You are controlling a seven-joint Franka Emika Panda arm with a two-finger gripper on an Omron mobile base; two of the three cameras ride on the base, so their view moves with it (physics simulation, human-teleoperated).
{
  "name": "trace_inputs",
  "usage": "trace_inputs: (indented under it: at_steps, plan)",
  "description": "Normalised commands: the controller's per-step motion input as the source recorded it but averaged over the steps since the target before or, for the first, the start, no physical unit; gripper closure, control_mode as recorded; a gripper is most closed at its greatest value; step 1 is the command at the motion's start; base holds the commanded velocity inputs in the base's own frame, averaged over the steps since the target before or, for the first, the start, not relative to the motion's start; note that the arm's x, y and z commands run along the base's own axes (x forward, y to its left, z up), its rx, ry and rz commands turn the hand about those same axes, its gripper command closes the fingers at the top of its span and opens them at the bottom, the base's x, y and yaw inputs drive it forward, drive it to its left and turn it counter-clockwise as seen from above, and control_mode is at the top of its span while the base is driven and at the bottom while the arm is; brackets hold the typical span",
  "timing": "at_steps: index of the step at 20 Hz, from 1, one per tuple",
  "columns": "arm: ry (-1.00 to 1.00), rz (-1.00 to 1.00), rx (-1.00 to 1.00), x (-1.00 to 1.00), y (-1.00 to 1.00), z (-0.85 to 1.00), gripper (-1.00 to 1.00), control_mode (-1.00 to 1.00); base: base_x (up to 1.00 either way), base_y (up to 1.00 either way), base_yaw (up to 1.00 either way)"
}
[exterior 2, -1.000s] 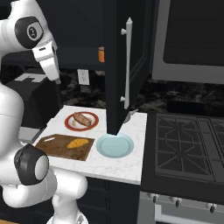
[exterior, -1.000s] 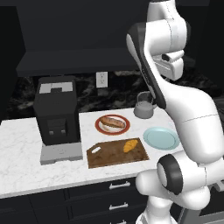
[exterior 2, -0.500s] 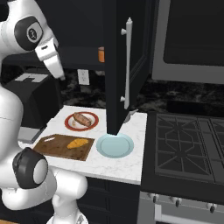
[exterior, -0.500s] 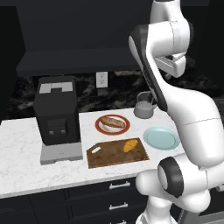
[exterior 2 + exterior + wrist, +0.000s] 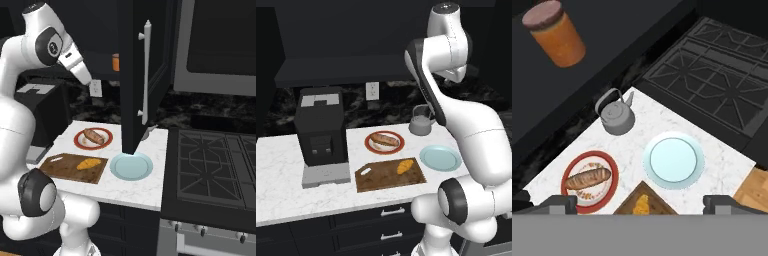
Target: From the different types of pastries on the counter, select a croissant and place it on the cutting board. Then retrieve a jar of jam from the cabinet and place it alongside the croissant on the cutting board.
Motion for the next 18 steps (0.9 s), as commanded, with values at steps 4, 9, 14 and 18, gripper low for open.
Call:
trace_inputs:
  at_steps: [4, 9, 14, 18]
  plan:
    - [0.00, 0.17, -0.10, 0.47, -0.18, 0.17, -1.00, -1.00, 0.00, 0.00, 0.00]
    - [0.01, 0.10, -0.03, 0.57, -0.14, 0.05, -1.00, -1.00, 0.00, 0.00, 0.00]
    - [0.00, 0.00, -0.13, 0.53, 0.00, 0.14, -1.00, -1.00, 0.00, 0.00, 0.00]
    - [0.00, 0.00, -0.06, 0.55, -0.15, 0.10, -1.00, -1.00, 0.00, 0.00, 0.00]
